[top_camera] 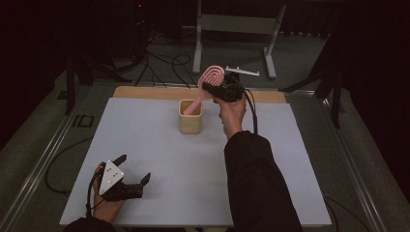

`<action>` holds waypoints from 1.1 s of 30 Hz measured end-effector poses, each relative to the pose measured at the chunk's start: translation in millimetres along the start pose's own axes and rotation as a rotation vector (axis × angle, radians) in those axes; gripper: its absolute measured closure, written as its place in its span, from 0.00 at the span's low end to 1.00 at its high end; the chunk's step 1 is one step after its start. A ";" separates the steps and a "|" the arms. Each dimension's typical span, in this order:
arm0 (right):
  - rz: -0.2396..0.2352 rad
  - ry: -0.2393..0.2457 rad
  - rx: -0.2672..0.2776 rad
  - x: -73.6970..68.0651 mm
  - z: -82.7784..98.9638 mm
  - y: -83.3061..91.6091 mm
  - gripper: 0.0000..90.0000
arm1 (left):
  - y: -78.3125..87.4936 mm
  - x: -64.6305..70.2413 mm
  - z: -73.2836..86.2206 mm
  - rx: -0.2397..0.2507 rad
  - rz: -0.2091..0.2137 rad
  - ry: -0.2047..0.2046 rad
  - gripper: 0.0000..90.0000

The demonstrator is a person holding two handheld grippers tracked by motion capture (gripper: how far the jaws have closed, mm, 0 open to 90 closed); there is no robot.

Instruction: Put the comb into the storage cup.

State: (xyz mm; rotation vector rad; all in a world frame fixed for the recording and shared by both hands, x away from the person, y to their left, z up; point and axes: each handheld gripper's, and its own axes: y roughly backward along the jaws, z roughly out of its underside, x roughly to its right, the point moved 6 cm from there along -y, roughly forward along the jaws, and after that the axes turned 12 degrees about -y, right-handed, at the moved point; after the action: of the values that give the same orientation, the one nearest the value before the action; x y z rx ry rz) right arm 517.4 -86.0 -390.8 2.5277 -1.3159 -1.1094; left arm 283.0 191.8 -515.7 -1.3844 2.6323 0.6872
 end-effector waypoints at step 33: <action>0.010 0.023 -0.028 -2.7 10.4 -11.5 0.71 | 0.5 -0.1 -0.3 0.000 -0.001 -0.005 0.00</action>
State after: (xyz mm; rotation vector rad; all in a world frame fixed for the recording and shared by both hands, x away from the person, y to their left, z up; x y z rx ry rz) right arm 517.6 -74.2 -401.3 2.5031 -1.2971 -1.0858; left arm 282.7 192.0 -515.2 -1.3814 2.6275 0.6894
